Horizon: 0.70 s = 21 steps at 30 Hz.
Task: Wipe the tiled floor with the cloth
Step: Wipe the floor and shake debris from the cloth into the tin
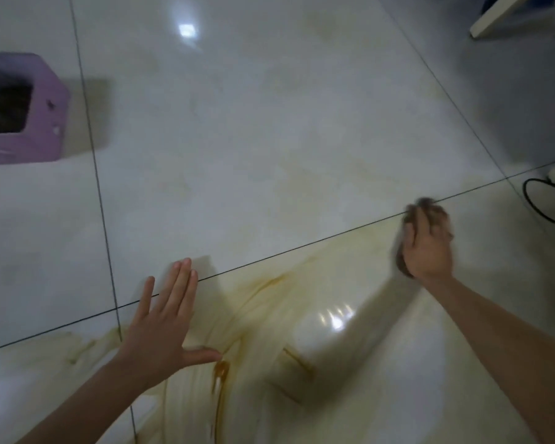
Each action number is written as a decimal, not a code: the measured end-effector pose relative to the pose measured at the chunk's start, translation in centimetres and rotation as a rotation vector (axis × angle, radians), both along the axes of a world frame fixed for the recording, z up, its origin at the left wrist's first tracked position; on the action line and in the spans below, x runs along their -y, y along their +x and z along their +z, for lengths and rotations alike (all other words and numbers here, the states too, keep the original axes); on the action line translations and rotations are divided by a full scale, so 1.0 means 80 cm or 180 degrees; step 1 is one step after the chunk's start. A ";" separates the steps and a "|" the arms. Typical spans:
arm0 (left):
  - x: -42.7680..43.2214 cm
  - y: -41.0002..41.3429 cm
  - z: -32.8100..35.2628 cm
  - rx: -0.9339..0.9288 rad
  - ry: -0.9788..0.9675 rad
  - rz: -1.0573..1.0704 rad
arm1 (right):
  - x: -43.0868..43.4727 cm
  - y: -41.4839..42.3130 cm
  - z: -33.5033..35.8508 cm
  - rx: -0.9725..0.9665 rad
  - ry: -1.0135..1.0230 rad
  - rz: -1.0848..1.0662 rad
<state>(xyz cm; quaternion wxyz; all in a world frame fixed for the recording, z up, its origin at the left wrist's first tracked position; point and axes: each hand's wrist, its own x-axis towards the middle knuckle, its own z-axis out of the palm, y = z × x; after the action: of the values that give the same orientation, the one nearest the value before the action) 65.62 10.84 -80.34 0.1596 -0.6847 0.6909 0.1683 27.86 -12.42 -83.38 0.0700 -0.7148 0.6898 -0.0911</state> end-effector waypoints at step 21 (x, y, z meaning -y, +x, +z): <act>-0.050 0.051 -0.011 -0.0541 -0.0206 0.0120 | -0.072 0.075 -0.015 0.0066 -0.0097 -0.0404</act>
<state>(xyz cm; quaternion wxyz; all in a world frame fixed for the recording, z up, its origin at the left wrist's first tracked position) 69.69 14.82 -81.22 0.0750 -0.6857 0.6940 0.2065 33.84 -6.63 -84.62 0.0603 -0.6696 0.7315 -0.1131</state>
